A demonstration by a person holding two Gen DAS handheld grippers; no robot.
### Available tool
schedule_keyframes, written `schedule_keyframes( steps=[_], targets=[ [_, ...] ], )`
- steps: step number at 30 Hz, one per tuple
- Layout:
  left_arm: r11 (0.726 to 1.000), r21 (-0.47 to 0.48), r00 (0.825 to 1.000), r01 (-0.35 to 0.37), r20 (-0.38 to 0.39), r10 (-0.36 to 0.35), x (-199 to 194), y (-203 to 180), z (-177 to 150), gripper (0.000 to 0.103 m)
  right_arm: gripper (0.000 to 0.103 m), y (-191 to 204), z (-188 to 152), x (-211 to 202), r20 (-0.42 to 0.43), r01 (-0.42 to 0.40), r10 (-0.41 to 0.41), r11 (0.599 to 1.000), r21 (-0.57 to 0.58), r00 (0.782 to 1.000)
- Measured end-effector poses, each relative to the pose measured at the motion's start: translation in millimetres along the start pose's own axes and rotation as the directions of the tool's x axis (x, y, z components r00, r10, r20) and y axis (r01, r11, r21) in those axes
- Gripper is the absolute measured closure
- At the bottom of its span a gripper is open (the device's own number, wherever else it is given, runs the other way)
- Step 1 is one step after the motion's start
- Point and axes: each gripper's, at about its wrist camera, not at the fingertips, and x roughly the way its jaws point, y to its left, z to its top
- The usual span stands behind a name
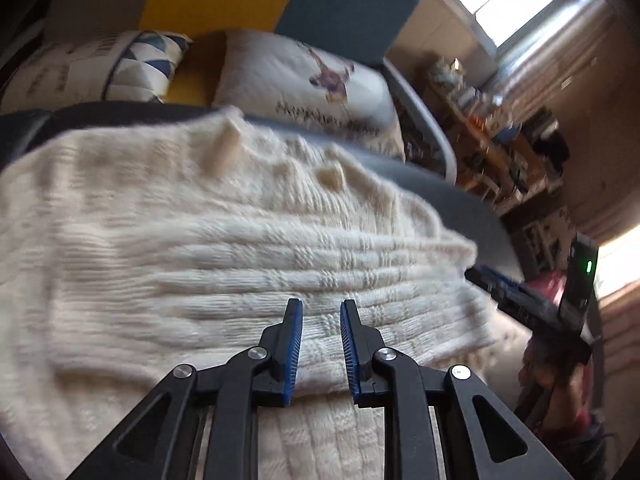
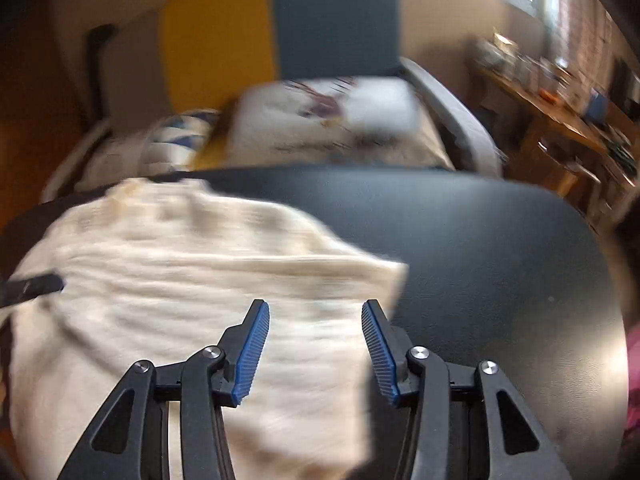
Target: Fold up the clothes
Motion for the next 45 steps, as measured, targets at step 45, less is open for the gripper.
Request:
schedule_keyframes(
  steps=[45],
  targets=[
    [0.182,-0.929,0.825,0.323,0.370,0.426,-325.3,449.2,-195.7,0.097,0.053,161.9,-117.4,-39.3,-0.127,-0.213,0.219,0.975,0.055,0.968]
  ],
)
